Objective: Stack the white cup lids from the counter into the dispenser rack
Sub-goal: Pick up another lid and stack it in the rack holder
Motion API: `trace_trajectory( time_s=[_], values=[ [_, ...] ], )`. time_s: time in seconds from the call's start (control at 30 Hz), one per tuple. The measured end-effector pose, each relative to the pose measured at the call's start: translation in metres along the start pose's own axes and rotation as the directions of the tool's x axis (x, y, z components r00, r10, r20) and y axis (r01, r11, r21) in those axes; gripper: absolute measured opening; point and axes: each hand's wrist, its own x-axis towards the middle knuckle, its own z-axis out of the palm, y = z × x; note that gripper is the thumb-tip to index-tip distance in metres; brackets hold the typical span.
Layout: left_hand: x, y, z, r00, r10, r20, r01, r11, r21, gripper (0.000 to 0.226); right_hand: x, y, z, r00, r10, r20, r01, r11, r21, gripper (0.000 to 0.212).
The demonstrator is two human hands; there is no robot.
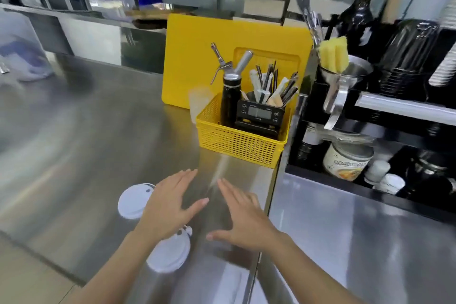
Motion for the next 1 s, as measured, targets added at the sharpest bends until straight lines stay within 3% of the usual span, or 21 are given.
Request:
trace_trajectory(
  time_s=[0.3,0.47,0.57,0.7,0.87,1.0],
  values=[
    [-0.058,-0.053,0.012,0.970,-0.178,0.166,0.198,0.974,-0.113,0.106,0.014,-0.034,0.077,0.985,0.026,0.169,-0.035,0.998,0.052,0.110],
    [-0.078,-0.068,0.012,0.934,-0.130,0.332,0.220,0.943,-0.250,0.081,0.017,-0.038,0.092,0.991,0.030,0.131,-0.032,0.999,0.012,0.105],
    [-0.081,-0.070,0.011,0.942,-0.038,0.333,0.124,0.962,-0.241,0.084,0.017,-0.042,0.087,0.995,0.003,0.100,-0.009,0.999,0.052,0.086],
    [-0.067,-0.051,0.002,0.969,0.006,0.246,0.095,0.912,-0.398,0.076,0.014,-0.040,0.072,0.997,0.026,0.075,-0.033,0.994,0.101,0.075],
    [-0.039,-0.023,0.003,0.970,0.017,0.244,0.087,0.907,-0.411,0.079,0.003,-0.017,0.028,0.997,0.082,0.004,-0.081,0.978,0.193,0.077],
    [-0.001,0.028,-0.002,0.982,0.086,0.168,-0.002,0.896,-0.444,0.080,-0.016,0.006,-0.023,0.986,0.080,-0.145,-0.053,0.982,0.180,0.084]
  ],
)
